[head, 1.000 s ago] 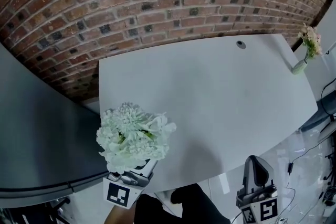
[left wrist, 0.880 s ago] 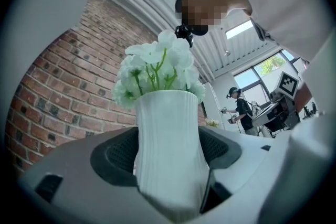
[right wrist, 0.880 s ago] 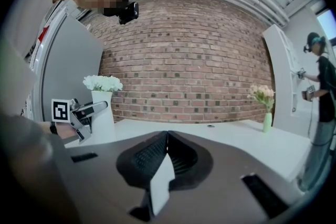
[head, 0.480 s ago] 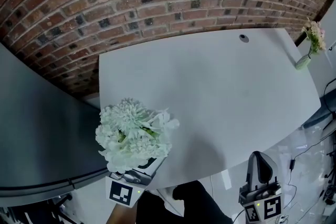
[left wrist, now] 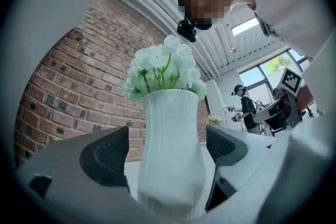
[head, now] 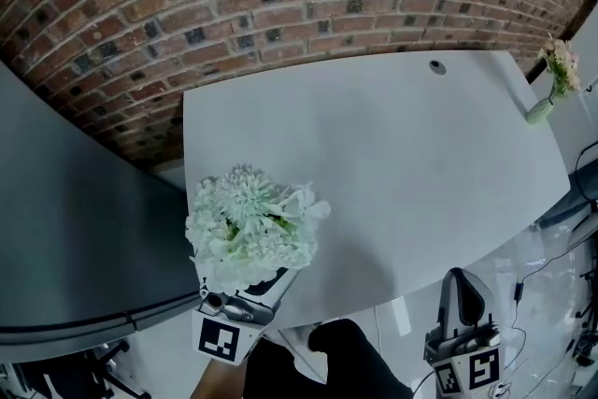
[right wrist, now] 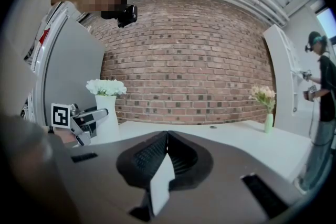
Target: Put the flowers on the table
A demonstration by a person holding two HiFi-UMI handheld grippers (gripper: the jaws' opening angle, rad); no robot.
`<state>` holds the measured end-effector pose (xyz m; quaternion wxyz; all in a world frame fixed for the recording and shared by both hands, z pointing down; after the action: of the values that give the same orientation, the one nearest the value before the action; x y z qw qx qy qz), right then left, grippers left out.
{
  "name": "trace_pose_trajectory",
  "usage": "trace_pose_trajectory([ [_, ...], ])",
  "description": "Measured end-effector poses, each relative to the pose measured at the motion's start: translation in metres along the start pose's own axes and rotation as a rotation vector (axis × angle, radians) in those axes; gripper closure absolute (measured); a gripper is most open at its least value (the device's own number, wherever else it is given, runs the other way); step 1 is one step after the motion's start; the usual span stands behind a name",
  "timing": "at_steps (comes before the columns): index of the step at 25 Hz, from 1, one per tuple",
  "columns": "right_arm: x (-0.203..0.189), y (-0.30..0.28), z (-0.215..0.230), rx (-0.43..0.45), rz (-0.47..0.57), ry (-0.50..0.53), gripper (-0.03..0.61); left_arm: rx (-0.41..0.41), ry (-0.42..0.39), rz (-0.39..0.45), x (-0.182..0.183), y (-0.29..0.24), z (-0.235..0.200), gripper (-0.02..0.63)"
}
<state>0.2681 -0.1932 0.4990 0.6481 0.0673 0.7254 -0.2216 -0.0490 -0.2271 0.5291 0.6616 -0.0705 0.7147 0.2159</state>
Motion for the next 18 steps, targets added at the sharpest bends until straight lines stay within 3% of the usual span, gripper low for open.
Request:
trace_pose_trajectory([
  [18,0.045,0.038,-0.018,-0.004,-0.046,0.0,0.561,0.0,0.078,-0.076,0.03,0.016,0.007,0.14],
])
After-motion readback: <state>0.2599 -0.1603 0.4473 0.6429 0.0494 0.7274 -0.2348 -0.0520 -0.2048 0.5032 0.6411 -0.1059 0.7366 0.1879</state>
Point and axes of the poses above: the fingertips, and each gripper's own axes: y backward along the fingers, z to its right, x out of its top, the point moved 6 cm from there along y, backward along the fingers, and after that the axes turned 2 degrees about y, right-handed, at the moved point
